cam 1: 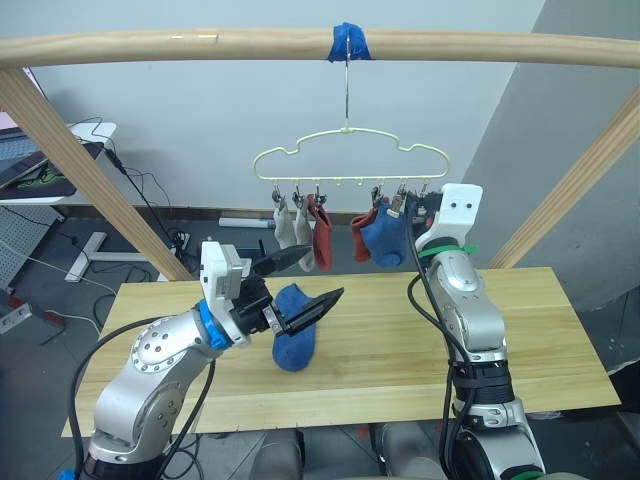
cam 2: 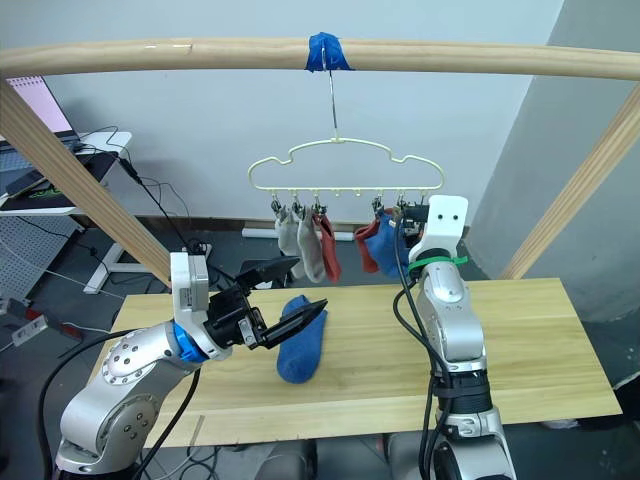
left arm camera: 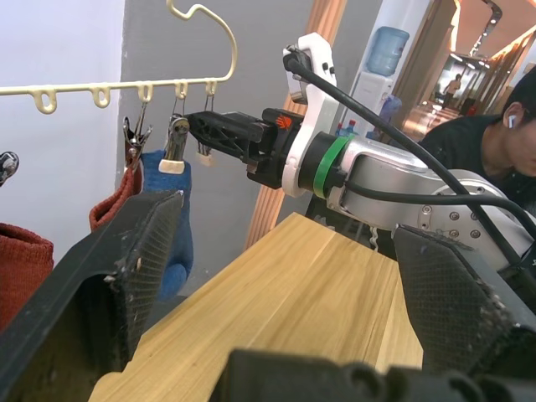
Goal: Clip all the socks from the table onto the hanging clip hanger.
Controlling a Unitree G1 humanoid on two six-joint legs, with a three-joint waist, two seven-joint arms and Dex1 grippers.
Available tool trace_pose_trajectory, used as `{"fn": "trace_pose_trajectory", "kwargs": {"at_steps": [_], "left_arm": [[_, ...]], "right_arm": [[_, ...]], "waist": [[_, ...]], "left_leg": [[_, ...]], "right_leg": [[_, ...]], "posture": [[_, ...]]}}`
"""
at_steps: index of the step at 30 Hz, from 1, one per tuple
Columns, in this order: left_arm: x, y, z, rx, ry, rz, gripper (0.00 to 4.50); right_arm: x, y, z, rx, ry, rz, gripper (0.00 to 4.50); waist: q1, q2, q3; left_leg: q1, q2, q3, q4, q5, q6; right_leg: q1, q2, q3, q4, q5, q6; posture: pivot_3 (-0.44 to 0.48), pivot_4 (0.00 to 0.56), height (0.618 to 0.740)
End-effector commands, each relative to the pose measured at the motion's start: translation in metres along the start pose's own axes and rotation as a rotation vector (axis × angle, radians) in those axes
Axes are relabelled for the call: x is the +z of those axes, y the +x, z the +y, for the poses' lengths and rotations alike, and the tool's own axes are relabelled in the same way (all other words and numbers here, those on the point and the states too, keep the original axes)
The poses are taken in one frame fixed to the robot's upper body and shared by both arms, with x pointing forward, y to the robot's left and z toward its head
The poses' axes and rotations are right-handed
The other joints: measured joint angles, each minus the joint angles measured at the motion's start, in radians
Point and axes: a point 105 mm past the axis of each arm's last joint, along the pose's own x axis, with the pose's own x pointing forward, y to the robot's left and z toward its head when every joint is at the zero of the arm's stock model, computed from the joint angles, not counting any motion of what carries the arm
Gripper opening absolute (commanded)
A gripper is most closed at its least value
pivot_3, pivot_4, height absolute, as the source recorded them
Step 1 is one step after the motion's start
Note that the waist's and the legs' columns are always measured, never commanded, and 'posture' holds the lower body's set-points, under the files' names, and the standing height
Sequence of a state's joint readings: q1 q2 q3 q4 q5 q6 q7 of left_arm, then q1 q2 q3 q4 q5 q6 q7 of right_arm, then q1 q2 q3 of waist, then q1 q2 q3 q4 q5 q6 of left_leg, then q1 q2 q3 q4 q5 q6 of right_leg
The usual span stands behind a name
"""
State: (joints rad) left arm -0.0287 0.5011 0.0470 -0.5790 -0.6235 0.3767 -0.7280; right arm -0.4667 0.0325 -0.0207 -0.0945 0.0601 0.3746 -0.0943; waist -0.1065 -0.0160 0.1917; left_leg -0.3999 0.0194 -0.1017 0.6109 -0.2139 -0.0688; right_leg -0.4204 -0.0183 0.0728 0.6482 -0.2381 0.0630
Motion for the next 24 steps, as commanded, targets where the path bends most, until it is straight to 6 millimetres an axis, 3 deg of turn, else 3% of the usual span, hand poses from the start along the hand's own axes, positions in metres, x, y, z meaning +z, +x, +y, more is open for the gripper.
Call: {"fn": "trace_pose_trajectory", "kwargs": {"at_steps": [1,15,18,20,24], "left_arm": [[0.0094,0.0029,-0.0053,-0.021,0.021,-0.030,4.50],[0.0100,0.0045,-0.0063,-0.024,0.027,-0.029,4.50],[0.0099,0.0046,-0.0065,-0.023,0.028,-0.029,4.50],[0.0099,0.0050,-0.0069,-0.023,0.029,-0.031,4.50],[0.0096,0.0053,-0.0078,-0.023,0.026,-0.032,4.50]], "right_arm": [[0.0156,0.0030,0.0008,-0.006,0.011,-0.056,2.27],[0.0162,0.0047,0.0028,0.000,0.014,-0.059,2.27],[0.0163,0.0049,0.0024,-0.001,0.013,-0.060,1.70],[0.0166,0.0048,0.0023,0.000,0.011,-0.061,1.00],[0.0170,0.0046,0.0005,0.003,0.004,-0.063,0.04]], "waist": [[0.000,0.000,0.000],[0.001,0.000,0.000],[0.001,0.000,0.000],[0.001,0.000,0.000],[0.001,0.000,0.000]], "left_leg": [[0.000,0.000,0.000,0.000,0.000,0.000],[0.000,0.000,0.000,0.000,0.000,0.000],[0.000,0.000,0.000,0.000,0.000,0.000],[0.000,0.000,0.000,0.000,0.000,0.000],[0.000,0.000,0.000,0.000,0.000,0.000]], "right_leg": [[0.000,0.000,0.000,0.000,0.000,0.000],[0.000,0.000,0.000,0.000,0.000,0.000],[0.000,0.000,0.000,0.000,0.000,0.000],[0.000,0.000,0.000,0.000,0.000,0.000],[0.000,0.000,0.000,0.000,0.000,0.000]], "posture": [[-0.046,0.175,0.740],[-0.042,0.179,0.740],[-0.043,0.180,0.740],[-0.043,0.180,0.740],[-0.045,0.183,0.740]]}}
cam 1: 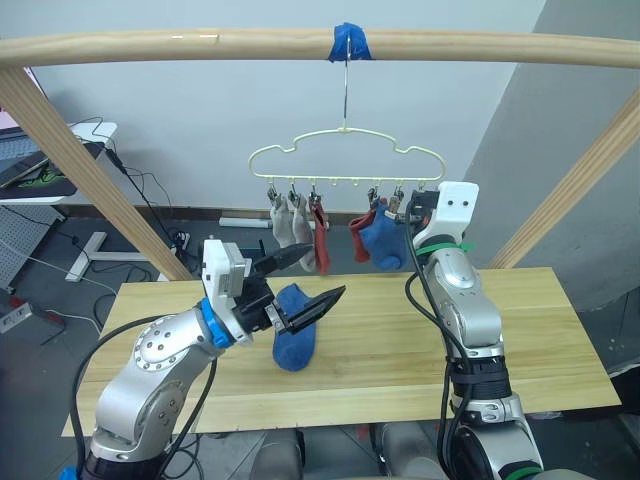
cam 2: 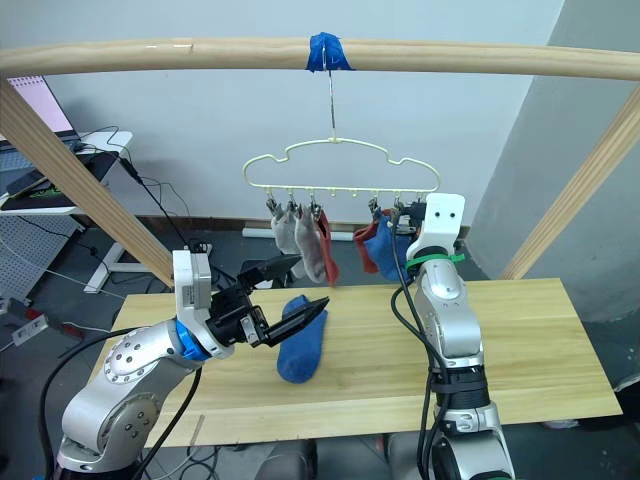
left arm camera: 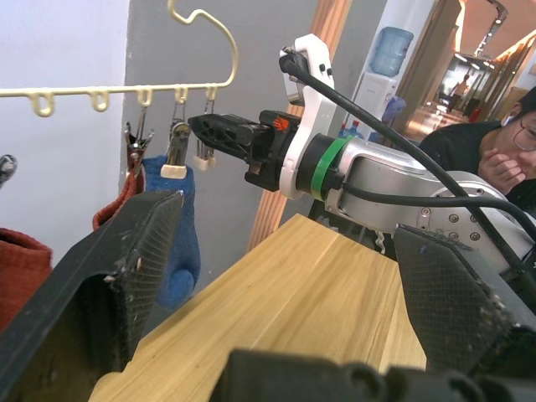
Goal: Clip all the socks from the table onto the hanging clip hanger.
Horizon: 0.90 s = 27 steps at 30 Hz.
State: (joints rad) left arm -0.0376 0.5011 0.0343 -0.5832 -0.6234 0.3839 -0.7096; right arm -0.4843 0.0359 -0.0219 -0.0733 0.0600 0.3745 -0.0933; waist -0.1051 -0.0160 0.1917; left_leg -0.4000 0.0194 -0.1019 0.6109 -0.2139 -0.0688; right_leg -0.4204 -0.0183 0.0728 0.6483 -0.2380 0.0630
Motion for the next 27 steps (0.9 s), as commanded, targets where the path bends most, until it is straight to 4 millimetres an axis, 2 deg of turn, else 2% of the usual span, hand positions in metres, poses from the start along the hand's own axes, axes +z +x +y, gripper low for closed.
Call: {"fn": "trace_pose_trajectory", "kwargs": {"at_steps": [1,8,12,15,20,24,27], "left_arm": [[0.009,0.002,-0.007,-0.025,0.027,-0.033,4.50],[0.001,0.000,-0.005,-0.008,0.014,-0.002,4.50],[-0.052,-0.018,0.032,0.191,-0.059,0.247,4.50],[-0.087,-0.032,0.052,0.290,-0.137,0.361,4.50],[-0.112,-0.033,0.061,0.293,-0.087,0.431,4.50],[-0.144,-0.017,0.083,0.303,-0.102,0.509,4.50],[-0.168,-0.014,0.084,0.235,-0.049,0.595,4.50]], "right_arm": [[0.018,0.001,-0.003,0.002,-0.004,-0.067,0.02],[0.017,0.003,-0.008,0.122,-0.033,-0.014,0.02],[0.020,-0.006,-0.017,0.415,-0.078,0.141,0.02],[0.025,-0.012,-0.023,0.521,-0.130,0.215,0.02],[0.026,-0.016,-0.020,0.567,-0.126,0.246,0.02],[0.027,-0.019,-0.016,0.585,-0.102,0.268,0.02],[0.026,-0.021,-0.015,0.589,-0.111,0.277,0.02]], "waist": [[0.000,0.000,0.000],[0.007,0.000,0.000],[0.014,0.002,0.001],[0.016,0.002,0.001],[0.015,0.002,0.001],[0.020,0.002,0.001],[0.016,0.002,0.001]], "left_leg": [[0.000,0.000,0.000,0.000,0.000,0.000],[0.000,0.000,0.000,0.000,0.000,0.000],[0.000,-0.001,0.000,0.001,0.000,0.000],[0.001,-0.001,-0.001,0.001,0.000,0.000],[0.000,0.000,0.000,0.001,0.000,0.000],[0.000,-0.001,-0.001,0.001,0.000,0.000],[-0.001,-0.002,-0.001,0.002,0.000,0.000]], "right_leg": [[0.000,0.000,0.000,0.000,0.000,0.000],[0.000,0.000,0.000,0.000,0.000,0.000],[0.001,-0.001,0.001,-0.001,0.000,-0.001],[0.001,0.000,0.000,0.000,-0.002,-0.004],[0.000,0.000,0.000,-0.001,-0.001,-0.001],[0.001,0.000,-0.001,0.000,0.000,0.000],[0.001,-0.001,-0.001,-0.001,0.001,0.002]], "posture": [[-0.045,0.184,0.740],[-0.053,0.188,0.740],[-0.073,0.187,0.740],[-0.093,0.184,0.740],[-0.109,0.184,0.740],[-0.130,0.181,0.740],[-0.142,0.179,0.740]]}}
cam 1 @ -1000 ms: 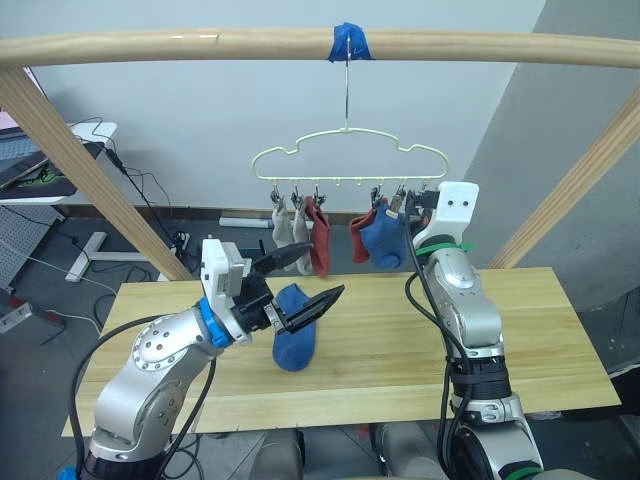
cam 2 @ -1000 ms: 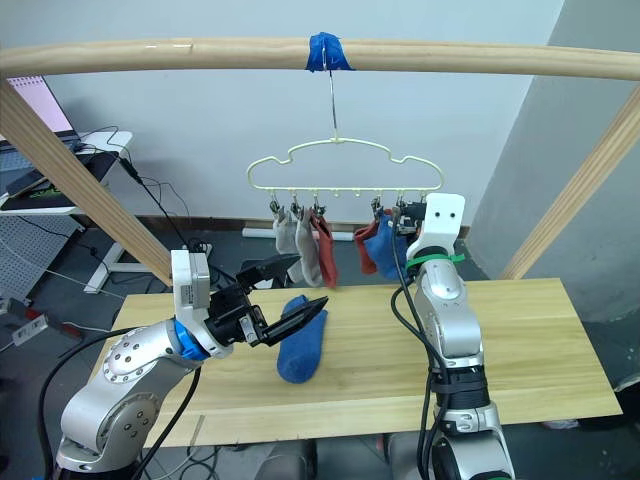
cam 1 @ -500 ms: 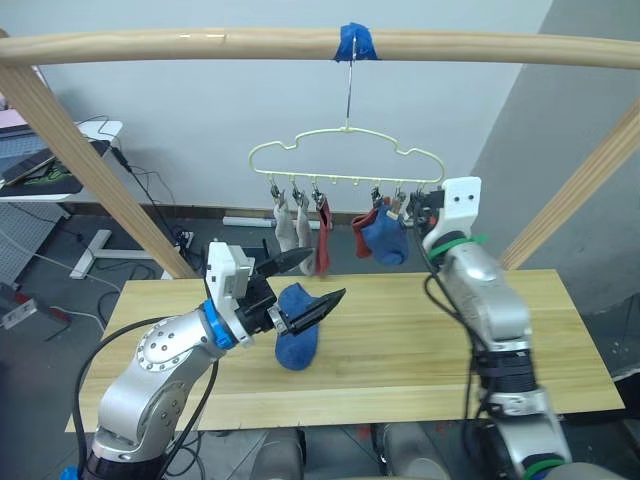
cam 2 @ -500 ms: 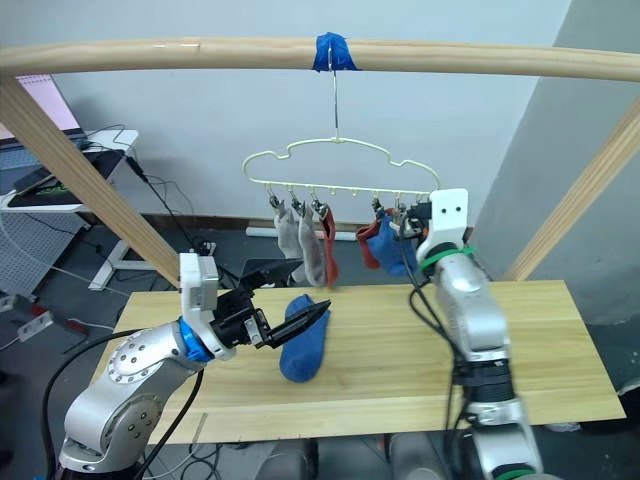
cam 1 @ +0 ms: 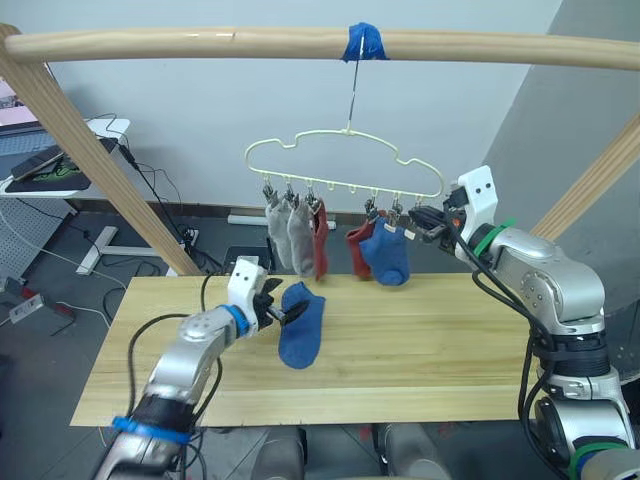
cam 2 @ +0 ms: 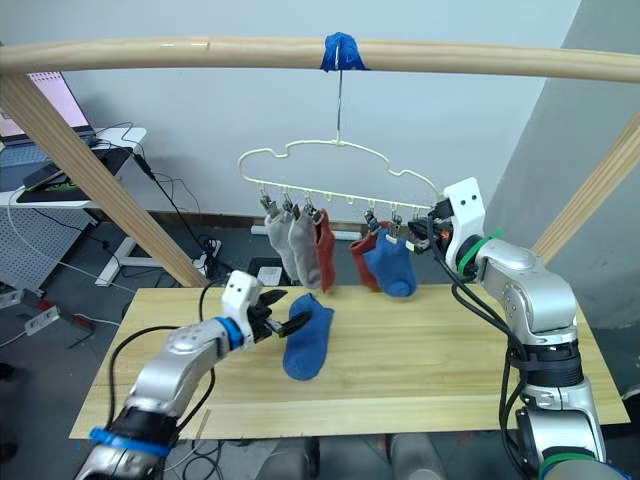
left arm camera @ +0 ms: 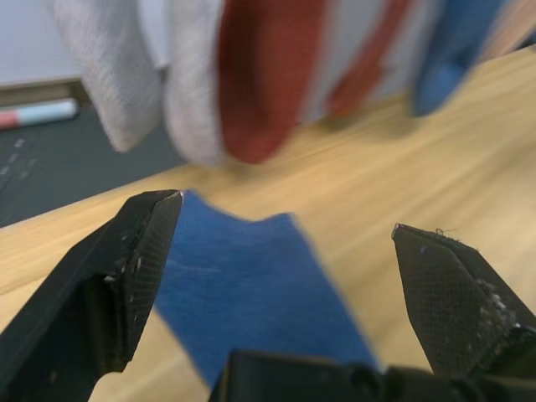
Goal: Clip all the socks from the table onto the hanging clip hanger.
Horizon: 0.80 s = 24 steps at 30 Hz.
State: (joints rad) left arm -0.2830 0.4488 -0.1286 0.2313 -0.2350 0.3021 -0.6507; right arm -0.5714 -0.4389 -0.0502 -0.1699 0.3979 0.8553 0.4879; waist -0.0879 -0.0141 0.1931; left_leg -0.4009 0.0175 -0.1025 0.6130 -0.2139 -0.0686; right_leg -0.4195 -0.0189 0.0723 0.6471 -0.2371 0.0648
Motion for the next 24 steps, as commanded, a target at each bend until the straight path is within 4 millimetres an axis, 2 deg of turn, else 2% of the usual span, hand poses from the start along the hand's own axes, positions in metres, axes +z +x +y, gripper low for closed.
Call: {"fn": "trace_pose_trajectory", "kwargs": {"at_steps": [1,5,8,12,15,19,24], "left_arm": [[-0.018,0.014,-0.001,-0.041,0.093,0.065,4.50],[-0.022,0.027,0.003,-0.046,0.108,0.084,4.50],[-0.043,0.033,0.010,-0.005,0.127,0.179,4.50],[-0.063,0.037,0.000,-0.056,0.068,0.246,4.50],[-0.067,0.037,-0.007,-0.092,0.048,0.248,3.92],[-0.075,0.032,-0.013,-0.132,0.079,0.269,2.73],[-0.065,0.030,-0.014,-0.131,0.098,0.218,1.41]], "right_arm": [[0.014,-0.004,0.005,0.018,-0.031,-0.038,0.02],[0.014,-0.006,0.006,0.008,-0.027,-0.039,0.02],[0.015,-0.008,0.006,-0.005,-0.022,-0.042,0.02],[0.014,-0.010,0.007,-0.015,-0.021,-0.042,0.02],[0.016,-0.009,0.006,-0.021,-0.021,-0.048,0.00],[0.016,-0.008,0.007,-0.020,-0.020,-0.051,0.00],[0.015,-0.006,0.006,-0.019,-0.018,-0.051,0.00]], "waist": [[-0.003,0.000,0.000],[-0.011,0.000,0.000],[-0.021,0.000,0.000],[-0.026,0.000,-0.001],[-0.028,0.000,-0.001],[-0.035,0.000,-0.002],[-0.040,0.000,-0.002]], "left_leg": [[0.000,0.000,0.001,0.000,0.000,0.000],[0.000,0.000,0.000,-0.001,0.000,0.000],[0.000,0.000,0.000,-0.001,0.000,0.000],[0.000,-0.001,0.000,0.000,0.000,0.000],[0.001,-0.001,-0.001,0.000,0.000,0.000],[0.002,-0.001,-0.001,0.000,0.000,0.000],[0.004,-0.001,-0.001,0.000,0.000,0.000]], "right_leg": [[0.000,0.000,0.000,0.000,0.000,0.000],[-0.001,0.000,0.000,0.000,0.000,-0.001],[0.000,-0.001,0.000,0.000,0.000,0.000],[0.001,-0.001,0.000,0.000,0.000,0.001],[0.002,-0.001,0.000,0.001,0.000,0.001],[0.002,-0.001,0.000,0.001,0.000,0.001],[0.005,-0.001,0.000,0.001,0.000,0.001]], "posture": [[-0.147,0.178,0.740],[-0.154,0.176,0.740],[-0.176,0.168,0.740],[-0.182,0.162,0.740],[-0.189,0.163,0.740],[-0.184,0.160,0.740],[-0.165,0.155,0.740]]}}
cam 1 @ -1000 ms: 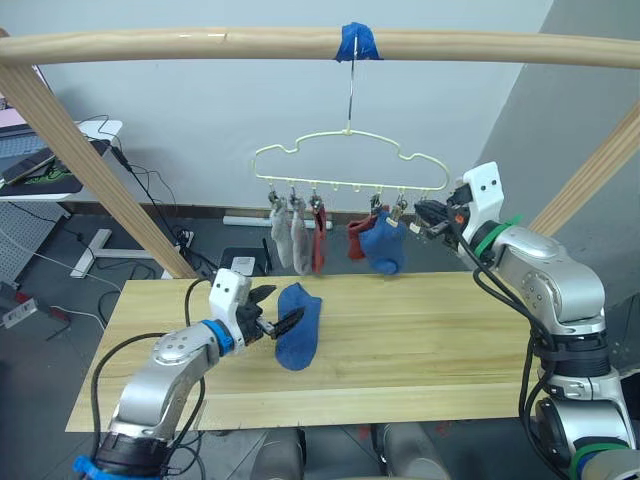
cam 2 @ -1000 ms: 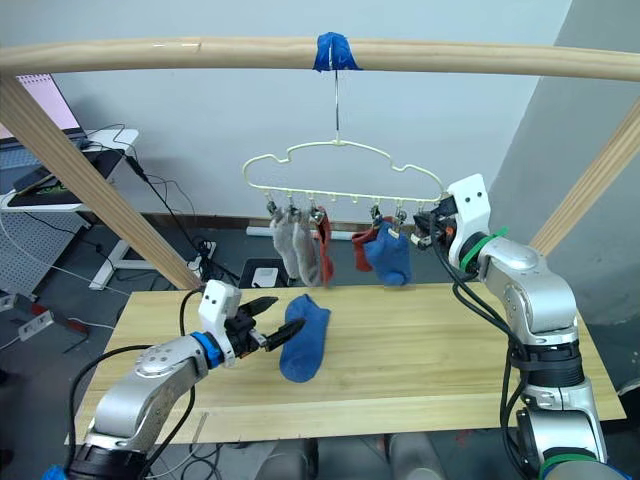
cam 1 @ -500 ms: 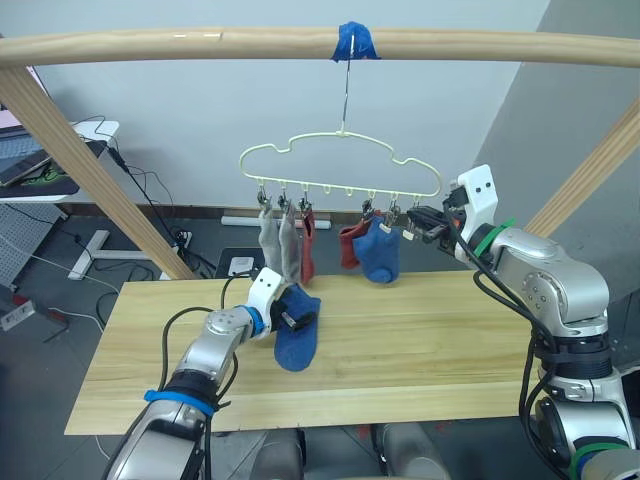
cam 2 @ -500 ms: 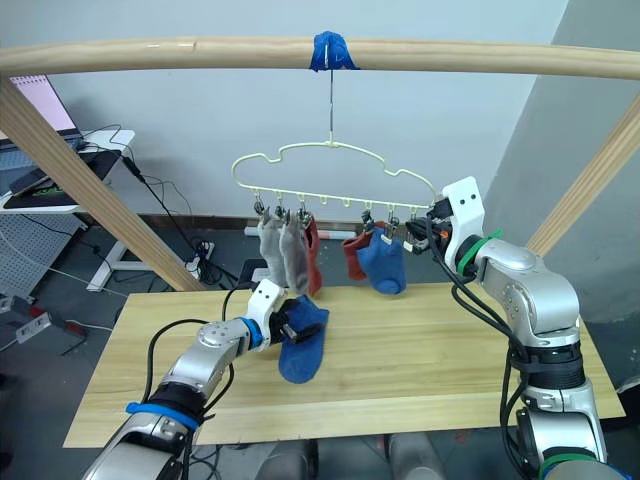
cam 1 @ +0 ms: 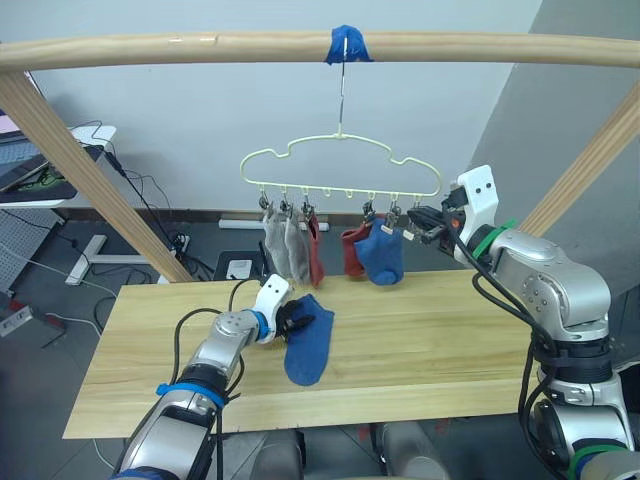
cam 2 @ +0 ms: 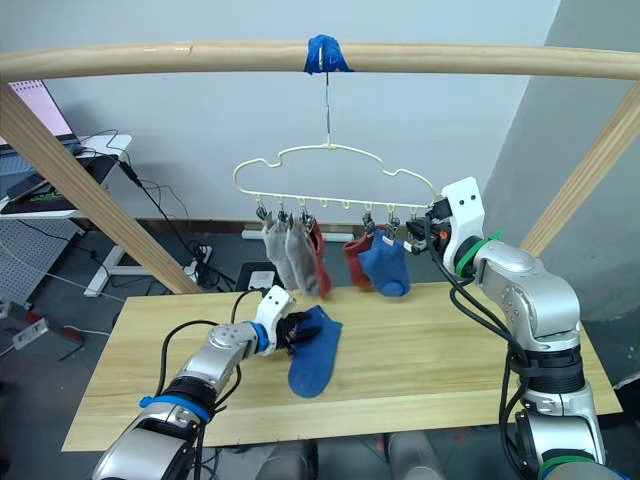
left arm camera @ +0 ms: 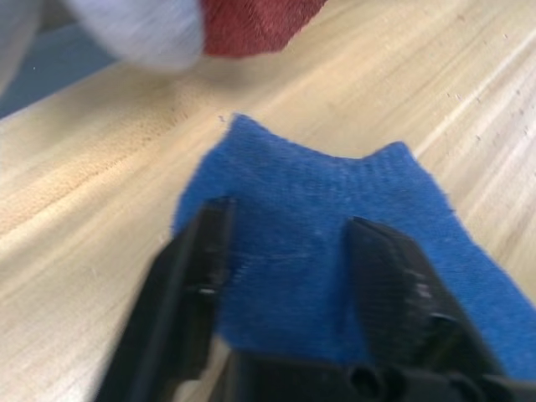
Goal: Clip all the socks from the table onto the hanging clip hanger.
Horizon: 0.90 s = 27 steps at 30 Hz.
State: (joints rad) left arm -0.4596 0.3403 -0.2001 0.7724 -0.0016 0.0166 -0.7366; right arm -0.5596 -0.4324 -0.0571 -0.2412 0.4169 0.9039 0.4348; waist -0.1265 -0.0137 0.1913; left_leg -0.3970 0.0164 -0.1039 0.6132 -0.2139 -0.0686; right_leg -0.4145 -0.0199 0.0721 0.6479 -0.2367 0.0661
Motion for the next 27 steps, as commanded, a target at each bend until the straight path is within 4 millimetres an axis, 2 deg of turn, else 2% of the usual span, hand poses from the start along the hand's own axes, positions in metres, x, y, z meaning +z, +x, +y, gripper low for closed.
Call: {"fn": "trace_pose_trajectory", "kwargs": {"at_steps": [1,5,12,15,18,23,27], "left_arm": [[-0.010,-0.003,-0.011,-0.042,0.013,0.023,1.11],[0.003,-0.006,-0.016,-0.066,0.025,-0.019,0.01],[0.053,-0.015,-0.038,-0.176,-0.026,-0.188,0.01],[0.079,-0.027,-0.051,-0.271,-0.064,-0.271,0.01],[0.109,-0.047,-0.061,-0.375,-0.084,-0.362,0.01],[0.142,-0.062,-0.063,-0.405,-0.040,-0.447,0.01],[0.164,-0.067,-0.067,-0.427,-0.038,-0.504,0.01]], "right_arm": [[0.010,-0.001,0.001,0.006,-0.014,-0.044,0.00],[0.007,0.001,0.000,0.010,-0.020,-0.037,0.00],[0.005,0.003,-0.005,0.021,0.007,-0.034,0.00],[0.005,0.002,-0.005,0.057,0.053,-0.018,0.00],[0.002,-0.008,-0.003,0.164,0.111,0.021,0.00],[0.002,-0.025,0.000,0.311,0.264,0.095,0.00],[0.010,-0.028,0.000,0.339,0.369,0.089,0.00]], "waist": [[-0.003,0.000,0.000],[-0.006,0.000,0.000],[-0.006,0.000,0.000],[-0.007,0.000,0.000],[-0.007,0.000,0.000],[-0.005,0.000,0.000],[-0.006,0.000,0.000]], "left_leg": [[0.000,0.000,0.000,0.000,0.000,0.000],[0.000,0.000,-0.001,0.000,0.000,0.000],[-0.001,0.000,-0.001,0.000,0.000,0.000],[-0.001,0.000,-0.001,0.000,0.000,0.000],[-0.001,0.000,-0.002,0.001,0.000,0.000],[-0.001,0.000,-0.002,0.001,0.000,0.000],[0.001,0.000,-0.002,0.002,0.000,0.000]], "right_leg": [[0.000,0.000,0.000,0.000,0.000,0.000],[0.000,0.000,0.000,0.000,0.000,0.000],[0.000,0.000,-0.001,0.000,0.000,0.000],[0.000,0.000,-0.001,0.000,0.000,0.000],[0.000,0.000,-0.001,0.000,0.000,0.000],[0.001,0.000,-0.001,0.000,0.000,0.000],[0.003,0.000,-0.001,-0.001,0.000,0.000]], "posture": [[-0.165,0.155,0.740],[-0.155,0.154,0.740],[-0.138,0.145,0.740],[-0.138,0.150,0.740],[-0.138,0.153,0.740],[-0.140,0.156,0.740],[-0.141,0.157,0.740]]}}
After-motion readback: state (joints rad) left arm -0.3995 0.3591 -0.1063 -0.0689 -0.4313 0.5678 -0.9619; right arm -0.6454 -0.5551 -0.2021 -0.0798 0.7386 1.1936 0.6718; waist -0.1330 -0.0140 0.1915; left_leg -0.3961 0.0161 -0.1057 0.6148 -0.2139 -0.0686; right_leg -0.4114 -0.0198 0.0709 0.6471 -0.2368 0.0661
